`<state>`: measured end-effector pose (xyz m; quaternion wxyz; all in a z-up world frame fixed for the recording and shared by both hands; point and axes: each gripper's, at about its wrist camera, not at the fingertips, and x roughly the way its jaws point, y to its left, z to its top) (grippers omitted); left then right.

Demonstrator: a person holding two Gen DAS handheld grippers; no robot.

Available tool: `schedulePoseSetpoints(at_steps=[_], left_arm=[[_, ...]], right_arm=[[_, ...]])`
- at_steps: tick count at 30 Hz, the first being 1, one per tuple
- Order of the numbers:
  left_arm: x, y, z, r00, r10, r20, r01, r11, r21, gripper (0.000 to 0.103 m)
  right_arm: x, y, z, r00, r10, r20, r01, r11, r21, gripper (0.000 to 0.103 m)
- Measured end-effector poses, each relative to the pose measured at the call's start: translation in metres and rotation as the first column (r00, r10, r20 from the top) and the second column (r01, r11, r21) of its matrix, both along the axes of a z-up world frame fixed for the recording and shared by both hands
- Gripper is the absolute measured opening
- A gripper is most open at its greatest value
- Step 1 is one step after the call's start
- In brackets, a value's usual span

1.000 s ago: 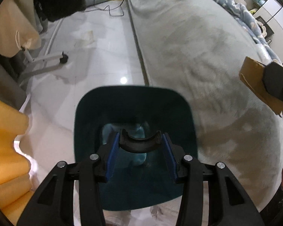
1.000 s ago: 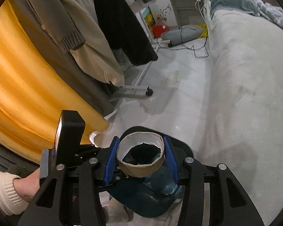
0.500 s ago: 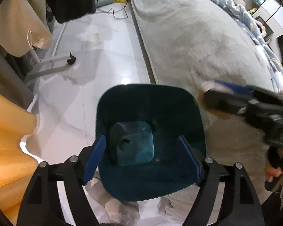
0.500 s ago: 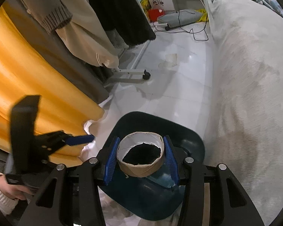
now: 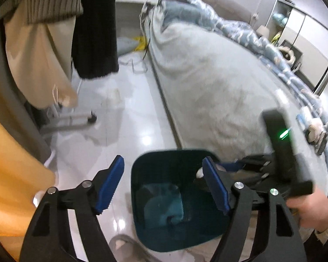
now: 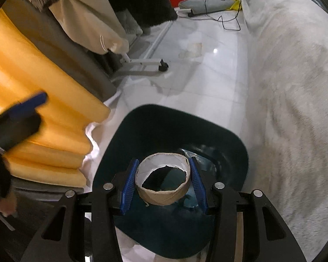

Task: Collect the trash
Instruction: 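Open the right tool to drop the tape core into the bin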

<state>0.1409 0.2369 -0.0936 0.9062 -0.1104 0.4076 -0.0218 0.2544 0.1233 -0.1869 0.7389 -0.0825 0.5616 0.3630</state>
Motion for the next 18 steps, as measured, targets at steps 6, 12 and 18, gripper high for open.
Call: schedulePoseSetpoints(at_steps=[6, 12, 18], left_arm=[[-0.002, -0.001, 0.021, 0.996, -0.005, 0.092, 0.002, 0.999, 0.034, 0.073], [-0.008, 0.0, 0.039, 0.983, 0.03, 0.179, -0.043, 0.997, 0.066, 0.068], [-0.009, 0.0, 0.062, 0.969, 0.049, 0.243, -0.072, 0.993, 0.088, 0.065]], right_arm=[[-0.005, 0.003, -0.014, 1.0, 0.016, -0.022, -0.017, 0.999, -0.047, 0.048], [-0.01, 0.007, -0.023, 0.999, 0.029, -0.027, -0.031, 0.997, -0.075, 0.048], [-0.017, 0.012, -0.027, 0.998, 0.054, -0.036, -0.057, 0.994, -0.098, 0.052]])
